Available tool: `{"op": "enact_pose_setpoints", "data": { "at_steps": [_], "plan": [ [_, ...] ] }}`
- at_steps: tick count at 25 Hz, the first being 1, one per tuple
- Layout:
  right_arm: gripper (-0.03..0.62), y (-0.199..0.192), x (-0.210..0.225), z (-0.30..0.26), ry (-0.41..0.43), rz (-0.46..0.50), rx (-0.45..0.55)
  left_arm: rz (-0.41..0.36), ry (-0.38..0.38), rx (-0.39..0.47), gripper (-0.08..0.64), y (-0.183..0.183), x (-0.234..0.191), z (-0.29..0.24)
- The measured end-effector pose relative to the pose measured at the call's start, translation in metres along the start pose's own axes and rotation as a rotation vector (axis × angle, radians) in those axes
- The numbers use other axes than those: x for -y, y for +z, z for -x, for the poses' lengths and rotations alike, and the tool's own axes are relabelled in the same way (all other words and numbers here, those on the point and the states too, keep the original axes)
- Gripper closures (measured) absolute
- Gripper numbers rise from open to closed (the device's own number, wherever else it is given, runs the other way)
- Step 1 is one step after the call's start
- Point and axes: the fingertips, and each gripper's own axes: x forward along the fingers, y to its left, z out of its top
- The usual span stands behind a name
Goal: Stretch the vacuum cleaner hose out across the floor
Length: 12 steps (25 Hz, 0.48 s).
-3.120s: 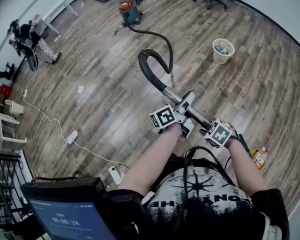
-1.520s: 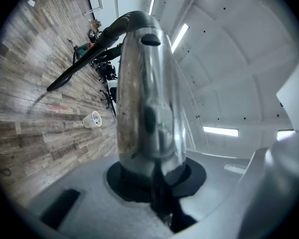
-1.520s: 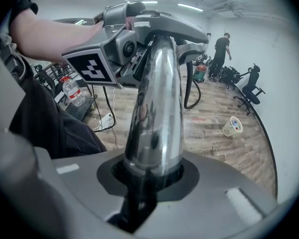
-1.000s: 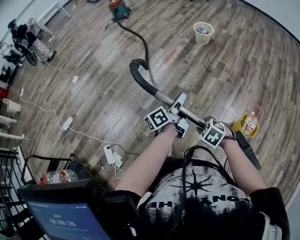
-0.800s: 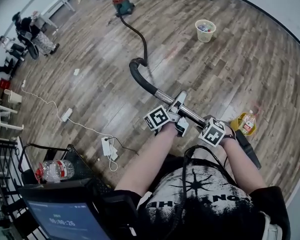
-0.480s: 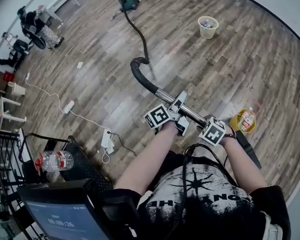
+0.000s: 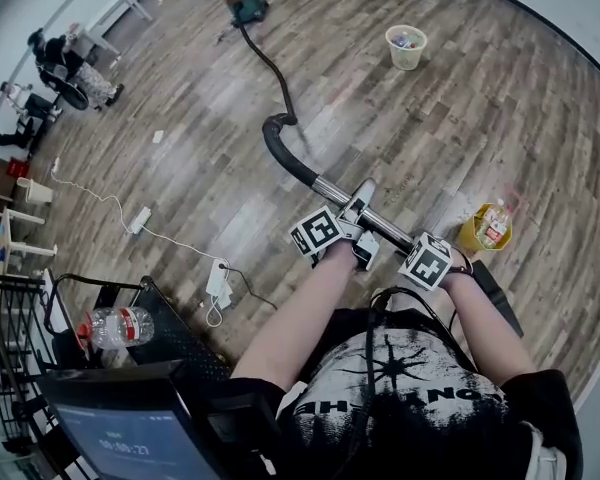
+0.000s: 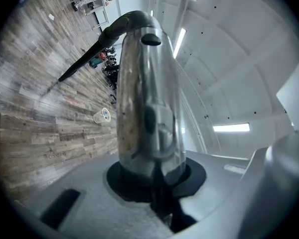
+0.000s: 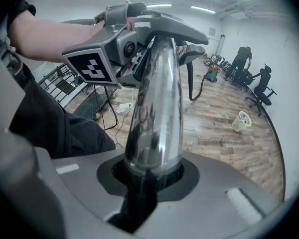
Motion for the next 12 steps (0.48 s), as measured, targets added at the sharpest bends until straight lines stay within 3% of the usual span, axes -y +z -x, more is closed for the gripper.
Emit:
{"op": "enact_pose_setpoints", "data": {
  "at_steps": [6,12],
  "plan": [
    [0.515,-0.006,-0.029,-0.002,-0.009,-0.041,-0.022,0.022,-0.012,-0.036,0.5,-0.014,-0.001,0.021],
    [0.512,-0.015,-0.063,-0.003,-0.076,-0.094,-0.05,0.047,-0.034,-0.095,0.5,-0.034,0.0,0.047]
  ]
}}
